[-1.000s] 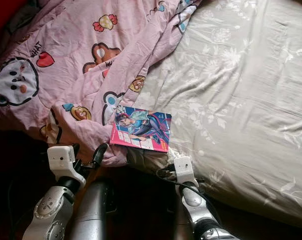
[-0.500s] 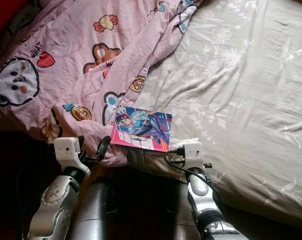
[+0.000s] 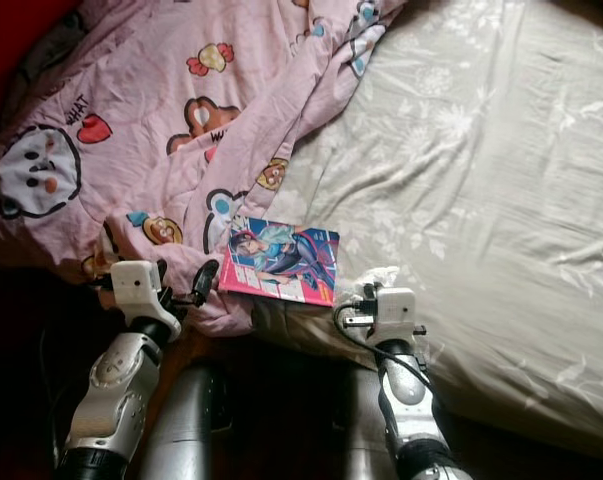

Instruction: Clean up the room

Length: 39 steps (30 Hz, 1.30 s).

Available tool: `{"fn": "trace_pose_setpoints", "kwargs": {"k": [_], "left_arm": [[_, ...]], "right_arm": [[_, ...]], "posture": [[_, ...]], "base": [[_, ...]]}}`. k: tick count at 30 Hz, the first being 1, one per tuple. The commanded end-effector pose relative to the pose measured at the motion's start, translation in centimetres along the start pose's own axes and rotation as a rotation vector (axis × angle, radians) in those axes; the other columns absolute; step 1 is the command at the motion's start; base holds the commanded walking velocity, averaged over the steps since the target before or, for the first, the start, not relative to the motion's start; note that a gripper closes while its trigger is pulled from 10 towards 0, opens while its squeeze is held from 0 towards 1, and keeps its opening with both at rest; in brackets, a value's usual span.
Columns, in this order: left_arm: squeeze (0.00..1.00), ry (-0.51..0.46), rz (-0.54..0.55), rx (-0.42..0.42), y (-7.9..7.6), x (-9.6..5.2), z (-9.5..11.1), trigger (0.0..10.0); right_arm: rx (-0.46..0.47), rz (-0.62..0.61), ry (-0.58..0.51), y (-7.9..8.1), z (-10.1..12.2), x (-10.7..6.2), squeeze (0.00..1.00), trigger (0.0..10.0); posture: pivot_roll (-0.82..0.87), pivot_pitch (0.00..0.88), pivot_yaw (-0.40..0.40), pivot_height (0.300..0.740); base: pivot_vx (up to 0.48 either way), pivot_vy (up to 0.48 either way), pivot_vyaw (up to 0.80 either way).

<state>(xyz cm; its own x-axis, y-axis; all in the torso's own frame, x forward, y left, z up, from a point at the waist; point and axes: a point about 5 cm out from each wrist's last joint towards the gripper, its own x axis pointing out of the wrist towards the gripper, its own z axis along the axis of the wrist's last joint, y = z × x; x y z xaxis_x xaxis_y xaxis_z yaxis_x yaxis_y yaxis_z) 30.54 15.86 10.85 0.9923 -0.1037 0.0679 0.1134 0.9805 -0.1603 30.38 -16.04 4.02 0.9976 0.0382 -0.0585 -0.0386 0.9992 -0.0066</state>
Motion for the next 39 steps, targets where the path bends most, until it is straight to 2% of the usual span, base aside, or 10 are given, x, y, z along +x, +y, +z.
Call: {"fn": "trace_pose_setpoints", "kwargs": {"k": [1, 10, 11, 12, 20, 30, 33, 36, 39], "left_arm": [[0.00, 0.036, 0.021, -0.009, 0.6, -0.6, -1.1, 10.0], [0.00, 0.020, 0.016, -0.006, 0.8, 0.0, -1.3, 10.0], [0.00, 0.020, 0.017, -0.006, 0.9, 0.0, -1.4, 10.0], [0.00, 0.022, 0.019, -0.006, 1.0, -0.1, -1.6, 10.0], [0.00, 0.039, 0.028, -0.008, 1.0, -0.6, -2.5, 10.0], [0.00, 0.070, 0.031, -0.003, 1.0, -0.6, -3.6, 10.0], [0.00, 0.089, 0.046, 0.003, 1.4, -0.9, -4.1, 10.0], [0.00, 0.122, 0.079, 0.021, 3.0, -1.6, -4.7, 10.0], [0.00, 0.158, 0.104, 0.037, 4.0, -2.1, -5.4, 10.0]], "right_arm": [[0.015, -0.026, 0.027, -0.6, -0.9, -0.9, 0.00, 0.0], [0.048, -0.057, -0.113, -1.5, 1.8, -0.6, 0.00, 0.0], [0.049, -0.050, -0.114, -1.4, 1.8, -0.7, 0.00, 1.5], [0.047, -0.049, -0.110, -1.4, 1.7, -0.8, 0.00, 10.0], [0.073, -0.049, -0.063, -1.5, 0.8, -1.2, 0.00, 10.0], [0.087, -0.058, -0.022, -1.4, 0.5, -1.0, 0.00, 10.0], [0.088, -0.060, -0.013, -1.5, 0.2, -1.1, 0.00, 10.0], [0.096, -0.069, -0.011, -1.6, 0.1, -1.3, 0.00, 10.0], [0.096, -0.069, -0.011, -1.6, 0.0, -1.2, 0.00, 10.0]], "posture": [[0.04, 0.319, -0.014, 0.645], [0.02, 0.283, -0.014, 0.645], [0.01, 0.279, -0.015, 0.645], [0.01, 0.275, -0.016, 0.645], [0.00, 0.257, -0.018, 0.645], [0.00, 0.211, -0.015, 0.700], [0.01, 0.194, -0.013, 0.710], [0.01, 0.168, -0.007, 0.735], [0.02, 0.152, -0.003, 0.740]], "base": [[0.000, 0.000, 0.00], [0.000, 0.000, 0.00], [0.000, 0.000, 0.00], [0.000, 0.000, 0.00], [0.000, 0.000, 0.00], [0.000, 0.000, 0.00], [0.000, 0.000, 0.00], [0.000, 0.000, 0.00], [0.000, 0.000, 0.00]]}}
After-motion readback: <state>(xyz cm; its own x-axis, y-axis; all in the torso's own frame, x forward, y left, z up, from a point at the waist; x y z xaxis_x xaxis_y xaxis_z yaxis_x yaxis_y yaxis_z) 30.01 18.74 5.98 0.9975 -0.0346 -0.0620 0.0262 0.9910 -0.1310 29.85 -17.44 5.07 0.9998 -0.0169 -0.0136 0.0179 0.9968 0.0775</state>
